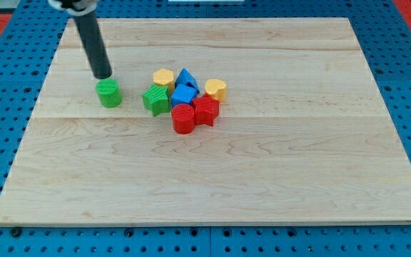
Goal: Point at the red star
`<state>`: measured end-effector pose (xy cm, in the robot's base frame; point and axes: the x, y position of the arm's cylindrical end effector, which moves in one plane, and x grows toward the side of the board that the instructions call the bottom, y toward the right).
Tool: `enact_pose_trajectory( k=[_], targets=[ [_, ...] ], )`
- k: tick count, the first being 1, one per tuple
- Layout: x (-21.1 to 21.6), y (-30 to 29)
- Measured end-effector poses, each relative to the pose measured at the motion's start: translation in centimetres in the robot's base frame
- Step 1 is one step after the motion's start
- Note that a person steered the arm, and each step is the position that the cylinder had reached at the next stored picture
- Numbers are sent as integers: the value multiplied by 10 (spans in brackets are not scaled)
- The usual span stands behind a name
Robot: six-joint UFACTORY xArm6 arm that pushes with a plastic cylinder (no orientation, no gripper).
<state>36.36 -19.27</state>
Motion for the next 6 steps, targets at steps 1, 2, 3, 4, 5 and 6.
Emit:
enact_pose_trajectory(
  k=[1,2,3,4,5,6],
  targets=[
    [41,14],
    [71,86],
    [93,81],
    [130,40],
    [148,119],
    [138,188]
  ],
)
